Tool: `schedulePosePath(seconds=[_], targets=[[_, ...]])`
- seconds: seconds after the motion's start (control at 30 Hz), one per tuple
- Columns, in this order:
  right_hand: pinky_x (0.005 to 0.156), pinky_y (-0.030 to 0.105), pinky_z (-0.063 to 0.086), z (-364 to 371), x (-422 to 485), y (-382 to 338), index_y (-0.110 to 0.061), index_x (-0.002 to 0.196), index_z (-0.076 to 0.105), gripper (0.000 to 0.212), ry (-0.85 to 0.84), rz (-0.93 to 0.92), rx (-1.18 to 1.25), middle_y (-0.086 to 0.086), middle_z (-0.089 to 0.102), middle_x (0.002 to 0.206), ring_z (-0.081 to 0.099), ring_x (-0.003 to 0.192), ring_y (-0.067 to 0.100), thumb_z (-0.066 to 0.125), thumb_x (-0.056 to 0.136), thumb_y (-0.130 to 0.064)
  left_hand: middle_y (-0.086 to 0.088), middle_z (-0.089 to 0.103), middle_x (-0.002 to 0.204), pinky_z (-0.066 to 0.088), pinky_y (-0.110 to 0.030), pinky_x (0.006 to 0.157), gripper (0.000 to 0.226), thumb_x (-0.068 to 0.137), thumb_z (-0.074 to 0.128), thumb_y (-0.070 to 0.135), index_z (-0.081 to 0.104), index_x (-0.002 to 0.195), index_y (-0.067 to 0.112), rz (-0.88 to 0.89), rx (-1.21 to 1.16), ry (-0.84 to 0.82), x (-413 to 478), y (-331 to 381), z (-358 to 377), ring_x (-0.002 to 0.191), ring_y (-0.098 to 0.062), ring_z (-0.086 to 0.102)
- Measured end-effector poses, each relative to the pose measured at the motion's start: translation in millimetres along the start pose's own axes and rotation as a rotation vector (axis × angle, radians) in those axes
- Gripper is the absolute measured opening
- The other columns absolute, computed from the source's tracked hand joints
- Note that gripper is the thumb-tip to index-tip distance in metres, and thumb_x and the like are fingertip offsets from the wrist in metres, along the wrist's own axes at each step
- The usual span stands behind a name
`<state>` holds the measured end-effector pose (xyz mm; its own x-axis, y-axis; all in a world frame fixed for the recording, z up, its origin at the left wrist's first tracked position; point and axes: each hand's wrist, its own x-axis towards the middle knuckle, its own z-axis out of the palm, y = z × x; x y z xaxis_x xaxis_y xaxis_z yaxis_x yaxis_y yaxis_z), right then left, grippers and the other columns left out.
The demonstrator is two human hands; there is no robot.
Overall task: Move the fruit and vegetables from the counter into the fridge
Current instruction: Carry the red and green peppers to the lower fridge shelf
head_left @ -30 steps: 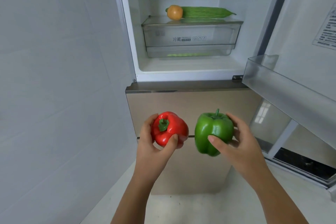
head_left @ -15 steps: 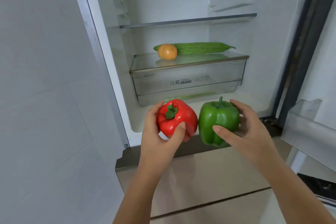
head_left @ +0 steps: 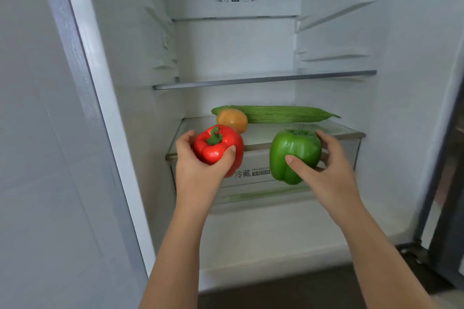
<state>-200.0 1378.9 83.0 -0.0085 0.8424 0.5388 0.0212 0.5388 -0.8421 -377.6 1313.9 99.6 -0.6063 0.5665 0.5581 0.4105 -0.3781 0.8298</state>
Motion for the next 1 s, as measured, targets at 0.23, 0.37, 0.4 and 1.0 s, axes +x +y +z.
schedulePosePath(seconds=[0.23, 0.37, 0.4, 1.0], targets=[[0.068, 0.009, 0.041, 23.0, 64.0, 8.9, -0.023, 0.131, 0.041, 0.071, -0.017, -0.065, 0.025, -0.003, 0.049, 0.128, 0.052, 0.109, 0.011, 0.077, 0.069, -0.023, 0.014, 0.052, 0.096, 0.038, -0.006, 0.067, 0.054, 0.069, 0.078, 0.024, 0.043, 0.110, 0.026, 0.020, 0.136, 0.035, 49.5, -4.9, 12.4, 0.083, -0.003, 0.054], [0.083, 0.022, 0.044, 31.0, 91.6, 16.1, -0.021, 0.132, 0.040, 0.071, -0.031, -0.054, 0.011, -0.002, 0.048, 0.129, 0.049, 0.111, 0.013, 0.076, 0.071, -0.024, 0.001, 0.054, 0.120, 0.036, -0.020, 0.084, 0.065, 0.070, 0.077, 0.029, 0.046, 0.126, 0.018, 0.050, 0.190, 0.036, 65.9, -13.0, 21.9, 0.104, -0.014, 0.052], [0.088, 0.028, 0.044, 33.1, 97.3, 18.6, -0.021, 0.133, 0.039, 0.073, -0.038, -0.050, 0.001, -0.001, 0.048, 0.131, 0.048, 0.111, 0.012, 0.077, 0.070, -0.024, 0.000, 0.053, 0.122, 0.036, -0.020, 0.084, 0.066, 0.070, 0.077, 0.029, 0.046, 0.127, 0.018, 0.050, 0.197, 0.041, 69.5, -14.3, 24.0, 0.104, -0.013, 0.051], [0.084, 0.026, 0.037, 56.5, 163.1, 37.2, -0.025, 0.137, 0.033, 0.078, -0.347, 0.026, -0.031, -0.002, 0.043, 0.120, 0.046, 0.107, 0.014, 0.075, 0.072, -0.012, 0.001, 0.049, 0.109, 0.045, -0.028, 0.083, 0.065, 0.073, 0.076, 0.018, 0.042, 0.129, 0.017, -0.067, 0.234, -0.153, 118.5, -29.9, 24.5, 0.093, -0.017, 0.051]])
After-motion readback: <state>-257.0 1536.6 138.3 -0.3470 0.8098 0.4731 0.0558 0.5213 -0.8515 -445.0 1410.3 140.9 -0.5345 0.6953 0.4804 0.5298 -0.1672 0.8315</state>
